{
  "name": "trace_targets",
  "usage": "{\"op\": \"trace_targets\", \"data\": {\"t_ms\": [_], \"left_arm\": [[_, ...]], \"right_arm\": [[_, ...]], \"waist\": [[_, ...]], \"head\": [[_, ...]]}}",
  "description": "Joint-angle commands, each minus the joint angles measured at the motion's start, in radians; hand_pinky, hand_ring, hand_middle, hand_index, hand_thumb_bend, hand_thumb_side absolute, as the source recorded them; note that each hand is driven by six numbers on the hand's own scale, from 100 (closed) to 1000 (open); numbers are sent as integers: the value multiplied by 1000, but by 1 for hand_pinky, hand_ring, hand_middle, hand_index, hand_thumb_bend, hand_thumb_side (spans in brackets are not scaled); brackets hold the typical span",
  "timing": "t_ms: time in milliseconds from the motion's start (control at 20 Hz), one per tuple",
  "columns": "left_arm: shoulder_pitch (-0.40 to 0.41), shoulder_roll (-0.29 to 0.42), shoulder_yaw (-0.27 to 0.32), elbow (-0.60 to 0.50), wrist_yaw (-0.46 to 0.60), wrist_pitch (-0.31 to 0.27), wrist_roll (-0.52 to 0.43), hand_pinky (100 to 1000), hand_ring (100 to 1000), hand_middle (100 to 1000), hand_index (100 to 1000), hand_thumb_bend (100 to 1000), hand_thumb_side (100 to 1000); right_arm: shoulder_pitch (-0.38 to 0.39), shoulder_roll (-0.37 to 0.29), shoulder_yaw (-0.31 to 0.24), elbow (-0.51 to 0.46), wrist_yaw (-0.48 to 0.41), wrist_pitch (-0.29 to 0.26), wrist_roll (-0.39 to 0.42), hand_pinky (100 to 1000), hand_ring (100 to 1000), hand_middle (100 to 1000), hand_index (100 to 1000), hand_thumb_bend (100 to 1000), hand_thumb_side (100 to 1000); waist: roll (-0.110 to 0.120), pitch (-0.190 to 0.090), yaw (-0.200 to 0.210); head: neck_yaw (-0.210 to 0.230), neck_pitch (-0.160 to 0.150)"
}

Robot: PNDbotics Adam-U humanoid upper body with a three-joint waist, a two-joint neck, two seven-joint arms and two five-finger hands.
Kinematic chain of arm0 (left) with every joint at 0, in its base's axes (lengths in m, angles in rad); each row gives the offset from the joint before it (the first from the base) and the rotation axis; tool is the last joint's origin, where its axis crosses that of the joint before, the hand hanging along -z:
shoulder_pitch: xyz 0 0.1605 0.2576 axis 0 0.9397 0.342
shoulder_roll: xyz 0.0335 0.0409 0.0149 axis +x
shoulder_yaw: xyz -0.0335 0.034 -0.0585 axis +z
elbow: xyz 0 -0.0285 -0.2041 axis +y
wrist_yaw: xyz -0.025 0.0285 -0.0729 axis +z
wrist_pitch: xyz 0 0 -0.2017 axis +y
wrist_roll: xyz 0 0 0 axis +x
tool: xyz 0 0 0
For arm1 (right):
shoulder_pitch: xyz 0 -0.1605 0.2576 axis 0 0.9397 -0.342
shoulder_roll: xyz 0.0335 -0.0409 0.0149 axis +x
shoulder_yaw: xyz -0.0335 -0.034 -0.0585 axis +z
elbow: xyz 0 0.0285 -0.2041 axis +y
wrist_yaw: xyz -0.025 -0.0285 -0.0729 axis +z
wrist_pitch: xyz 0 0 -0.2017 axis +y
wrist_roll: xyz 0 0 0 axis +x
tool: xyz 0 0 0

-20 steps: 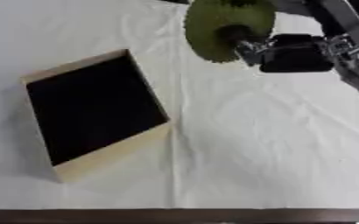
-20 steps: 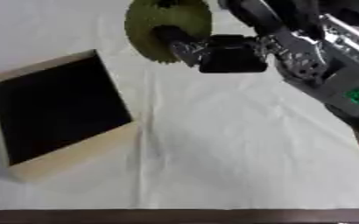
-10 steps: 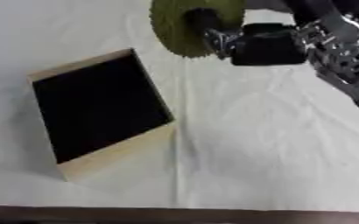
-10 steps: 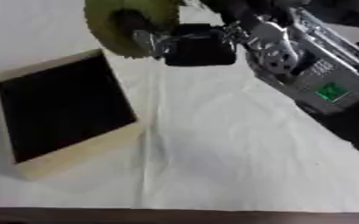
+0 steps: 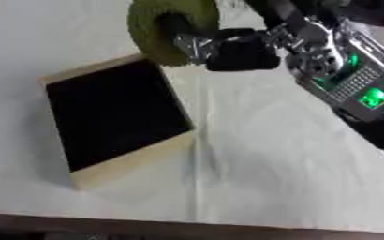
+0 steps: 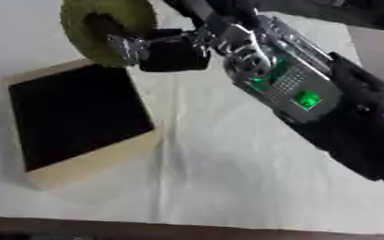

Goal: Pick up objects on the table and place them in the box.

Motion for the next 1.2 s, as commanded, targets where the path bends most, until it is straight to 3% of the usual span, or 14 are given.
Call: {"op": "trace_targets", "data": {"t_ms": [50, 600, 900, 1200], "left_arm": [[-14, 10, 0, -15, 6, 1, -2, 474, 505, 574, 665, 233, 591], [-35, 0, -5, -15, 18, 0, -5, 474, 505, 573, 666, 235, 589], [-43, -1, -7, -15, 24, -6, -5, 475, 505, 573, 666, 237, 586], [-43, -4, -7, -15, 25, -5, -5, 474, 505, 573, 665, 235, 586]], "right_arm": [[-28, 51, 1, 37, 42, -12, 13, 530, 466, 486, 495, 100, 100], [15, 201, -3, 213, 180, -50, 15, 526, 467, 488, 504, 100, 105], [43, 230, 11, 295, 217, -54, 15, 529, 469, 489, 508, 100, 121], [50, 238, 13, 314, 237, -63, 19, 542, 495, 511, 538, 100, 134]], "waist": [[10, -15, 5], [14, -7, 34], [17, -6, 46], [19, -3, 47]], "head": [[4, -9], [2, -20], [-38, -17], [-72, -23]]}}
